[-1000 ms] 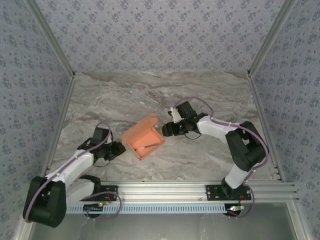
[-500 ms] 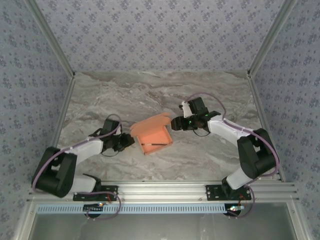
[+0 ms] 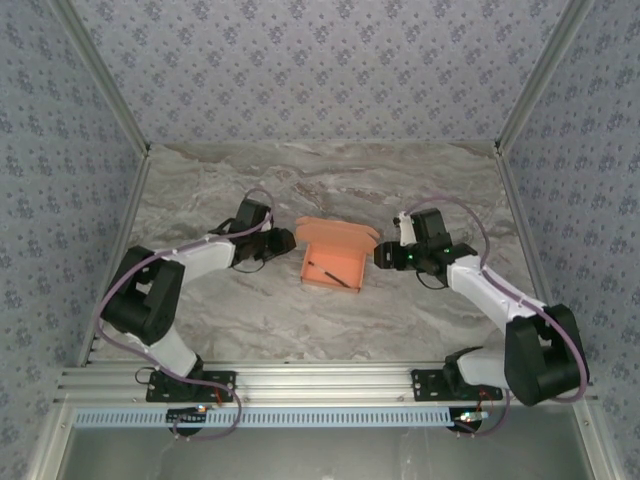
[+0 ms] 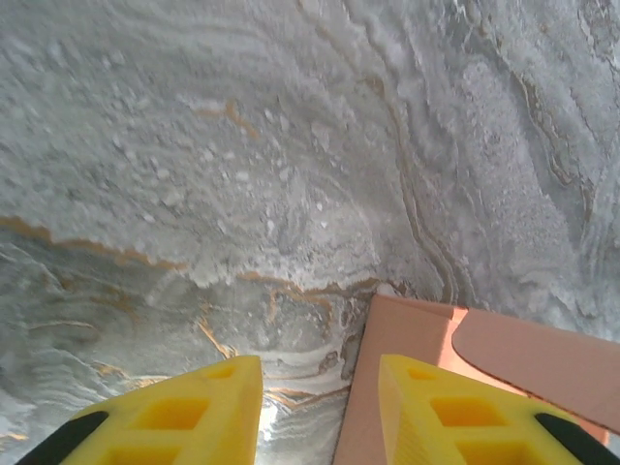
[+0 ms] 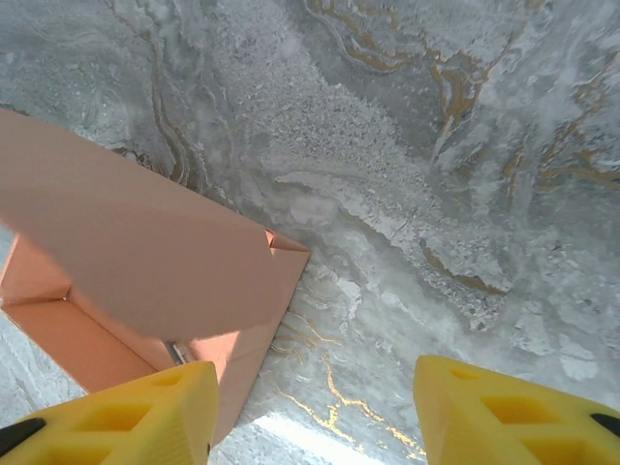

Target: Fold the paper box

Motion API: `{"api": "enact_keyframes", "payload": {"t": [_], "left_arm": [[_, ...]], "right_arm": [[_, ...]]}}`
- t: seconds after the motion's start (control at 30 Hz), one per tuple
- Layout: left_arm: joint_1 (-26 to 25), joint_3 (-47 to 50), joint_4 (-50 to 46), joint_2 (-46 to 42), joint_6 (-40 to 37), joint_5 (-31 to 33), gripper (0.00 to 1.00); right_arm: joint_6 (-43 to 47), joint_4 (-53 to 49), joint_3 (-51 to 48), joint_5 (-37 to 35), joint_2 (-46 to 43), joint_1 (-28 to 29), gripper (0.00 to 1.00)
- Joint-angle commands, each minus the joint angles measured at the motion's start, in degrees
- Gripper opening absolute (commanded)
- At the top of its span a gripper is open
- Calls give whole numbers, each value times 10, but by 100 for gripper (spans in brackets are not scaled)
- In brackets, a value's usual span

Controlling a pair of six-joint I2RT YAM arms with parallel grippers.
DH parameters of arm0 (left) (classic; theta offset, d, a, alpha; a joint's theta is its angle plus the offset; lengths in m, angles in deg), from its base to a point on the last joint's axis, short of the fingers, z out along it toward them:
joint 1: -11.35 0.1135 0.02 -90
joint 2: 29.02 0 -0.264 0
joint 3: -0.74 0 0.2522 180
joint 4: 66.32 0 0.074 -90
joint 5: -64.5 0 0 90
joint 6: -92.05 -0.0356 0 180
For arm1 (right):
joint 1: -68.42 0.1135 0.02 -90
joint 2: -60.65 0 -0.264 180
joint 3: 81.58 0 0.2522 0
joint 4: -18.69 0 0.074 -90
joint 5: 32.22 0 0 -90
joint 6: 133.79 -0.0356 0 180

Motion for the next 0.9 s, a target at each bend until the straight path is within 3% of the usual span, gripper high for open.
{"api": "enact_keyframes", "payload": {"t": [0.0,0.17,0.4,0.87], "left_arm": [[5,0,-54,-40,-68,52,40],[20,32,-65,-117,-152,74,46],[23,76,38,-175,-262,-5,58],[-10,85,125,-162,-429,-70,68]], "right_arm": [[40,18,-19,-8,-28,0,58],[64,83,-27,14,-27,6,56],[94,130,-2,10,12,30,48],[111,141,19,-18,46,48,21]]}}
